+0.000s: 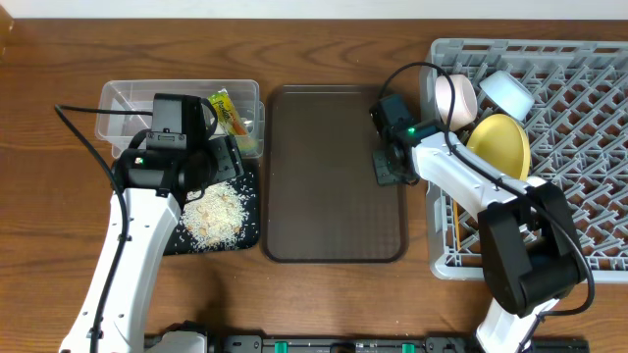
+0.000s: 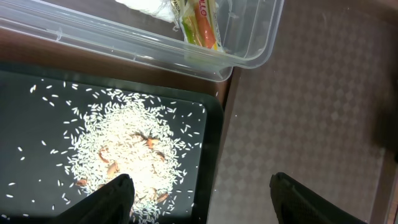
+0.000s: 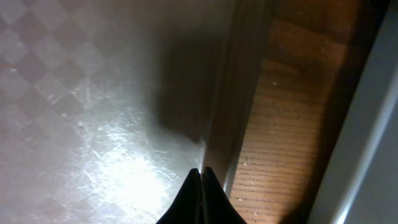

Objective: Sort waste into correct bins and load items into the dishwasher rack

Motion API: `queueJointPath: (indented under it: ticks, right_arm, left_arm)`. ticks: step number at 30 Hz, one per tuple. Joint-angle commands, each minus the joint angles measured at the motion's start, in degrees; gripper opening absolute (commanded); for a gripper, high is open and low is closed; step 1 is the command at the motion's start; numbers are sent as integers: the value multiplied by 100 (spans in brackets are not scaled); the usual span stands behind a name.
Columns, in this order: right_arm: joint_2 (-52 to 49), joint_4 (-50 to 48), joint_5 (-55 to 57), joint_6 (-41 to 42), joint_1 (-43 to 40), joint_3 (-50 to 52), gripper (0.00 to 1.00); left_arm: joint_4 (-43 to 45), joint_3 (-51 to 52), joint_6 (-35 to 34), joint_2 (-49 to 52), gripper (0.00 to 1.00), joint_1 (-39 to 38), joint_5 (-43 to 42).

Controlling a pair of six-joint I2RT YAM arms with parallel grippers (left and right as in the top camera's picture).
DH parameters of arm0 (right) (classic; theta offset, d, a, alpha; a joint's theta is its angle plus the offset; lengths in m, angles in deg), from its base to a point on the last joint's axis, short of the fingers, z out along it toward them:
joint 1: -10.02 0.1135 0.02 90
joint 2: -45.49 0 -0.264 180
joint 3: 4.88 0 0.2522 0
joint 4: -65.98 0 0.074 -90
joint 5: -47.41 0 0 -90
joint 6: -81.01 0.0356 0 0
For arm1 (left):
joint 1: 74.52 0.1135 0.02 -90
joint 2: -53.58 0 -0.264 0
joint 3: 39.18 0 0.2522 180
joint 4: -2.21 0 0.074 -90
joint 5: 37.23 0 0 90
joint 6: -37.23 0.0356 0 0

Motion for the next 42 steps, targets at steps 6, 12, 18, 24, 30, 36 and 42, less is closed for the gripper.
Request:
queueJointPath:
  ticks: [6,12,18,24,30,36,42]
  right_arm:
    - [-15,52,190,162,-24,17,2]
    - [-15,52,151,162,-22,20,3]
    - [-17,55,153,164,-22,37,3]
    - [-17,52,153,225,-22,50,3]
    - [-83,52,151,225,-20,81,3]
    - [-129,61,153,225,-22,81,3]
    - [-129,105,157,229,-22,87,3]
  left_arm:
    - [-22,11,-26,-39,73,24,28]
    - [-22,13,-26,-39,73,24,28]
    - [-22,13,-28,-39,73,24,28]
    - [-22,13,-26,-39,73,24,28]
    - [-24,13,-26,-39,73,24,28]
    - [-24,13,-26,-39,73,24,28]
    - [-39,13,-26,-39,73,24,28]
